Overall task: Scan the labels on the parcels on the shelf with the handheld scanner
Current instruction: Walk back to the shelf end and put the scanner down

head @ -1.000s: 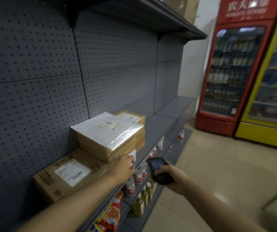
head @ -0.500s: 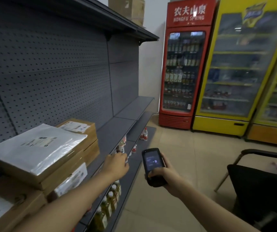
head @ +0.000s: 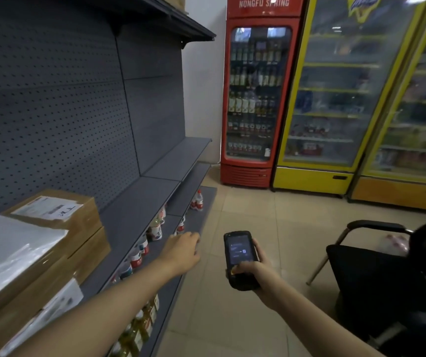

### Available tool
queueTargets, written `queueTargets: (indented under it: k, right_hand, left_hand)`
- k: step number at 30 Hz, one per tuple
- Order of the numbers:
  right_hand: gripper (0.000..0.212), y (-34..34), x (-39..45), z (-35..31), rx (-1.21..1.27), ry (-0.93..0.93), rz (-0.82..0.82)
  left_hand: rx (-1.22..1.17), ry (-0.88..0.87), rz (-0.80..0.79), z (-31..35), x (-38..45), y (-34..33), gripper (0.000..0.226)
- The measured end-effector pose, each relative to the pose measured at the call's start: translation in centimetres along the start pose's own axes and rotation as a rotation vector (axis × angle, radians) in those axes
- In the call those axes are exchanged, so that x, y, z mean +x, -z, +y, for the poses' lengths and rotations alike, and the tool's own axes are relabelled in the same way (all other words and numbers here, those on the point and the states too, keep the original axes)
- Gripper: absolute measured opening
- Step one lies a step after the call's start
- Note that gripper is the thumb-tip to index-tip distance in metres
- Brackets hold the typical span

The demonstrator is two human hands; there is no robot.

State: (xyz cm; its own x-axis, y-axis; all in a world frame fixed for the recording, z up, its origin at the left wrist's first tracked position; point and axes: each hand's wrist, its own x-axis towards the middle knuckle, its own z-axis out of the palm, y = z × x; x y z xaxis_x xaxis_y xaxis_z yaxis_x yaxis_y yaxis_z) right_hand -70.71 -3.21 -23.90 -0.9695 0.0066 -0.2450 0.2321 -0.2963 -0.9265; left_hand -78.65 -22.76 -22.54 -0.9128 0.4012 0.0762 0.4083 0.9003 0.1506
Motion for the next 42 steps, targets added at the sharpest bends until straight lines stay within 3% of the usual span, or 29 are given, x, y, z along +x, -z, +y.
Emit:
queueTargets:
  k: [8,22,28,33,42]
  right_hand:
    - [0.085,0.5,11.5,-4.5,-0.038,0.037,0.011]
    - [0.073,3.1,27.2,-8.6,0.053,0.027,0.121]
    - [0.093,6.2,36.0,-11.4,0.043,-0.004,0.101]
    - [0.078,8.9,43.8,-15.4,0.042,0.015,0.076]
    - [0.071,11.6,56.6,-21.1,-0.013,0.074,0.032]
  left_hand:
    - [0.015,-0.04,-0.021,-3.4,12.8,-0.3,0.037]
    - [0.02,-0.111,-0.047,-5.9,31.0,-3.2,0.028]
    - [-0.014,-0.116,-0.036,-5.7,40.4,-4.5,0.026]
    - [0.009,-0.099,-0.011,-5.3,49.3,-4.3,0.031]
    - [-0.071,0.005,0.059,-7.2,61.5,-4.5,0.032]
